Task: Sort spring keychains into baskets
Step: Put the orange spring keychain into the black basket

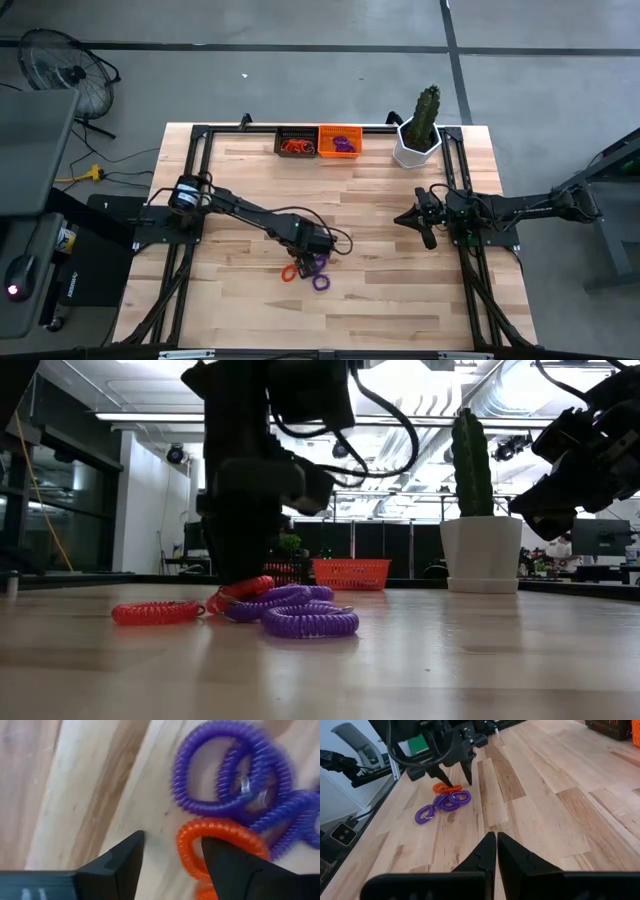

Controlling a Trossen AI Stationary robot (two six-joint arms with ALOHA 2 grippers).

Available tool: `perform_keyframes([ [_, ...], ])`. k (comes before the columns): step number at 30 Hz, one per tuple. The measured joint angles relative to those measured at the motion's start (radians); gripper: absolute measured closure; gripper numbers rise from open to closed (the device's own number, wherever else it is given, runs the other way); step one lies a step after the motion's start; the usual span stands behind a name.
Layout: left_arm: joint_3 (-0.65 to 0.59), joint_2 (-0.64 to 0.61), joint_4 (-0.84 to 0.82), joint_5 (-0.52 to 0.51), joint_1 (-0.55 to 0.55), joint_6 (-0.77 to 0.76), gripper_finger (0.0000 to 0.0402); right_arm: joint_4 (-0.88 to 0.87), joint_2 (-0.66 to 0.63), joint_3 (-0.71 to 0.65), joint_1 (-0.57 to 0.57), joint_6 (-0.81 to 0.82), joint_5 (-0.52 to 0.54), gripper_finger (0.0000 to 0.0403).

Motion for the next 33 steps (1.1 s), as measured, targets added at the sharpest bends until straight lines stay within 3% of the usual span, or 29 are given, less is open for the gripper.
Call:
perform_keyframes([
  [21,-0.001,0.007,-0.009,0.005,0.001,0.0,0.0347,0.0,0.0,0.0,0.0,0.0,0.0,0.0391],
  [33,0.041,-0.031,-0.043,0.06,0.0,0.054,0.0367,0.0,0.0,0.0,0.0,0.0,0.0,0.0391],
])
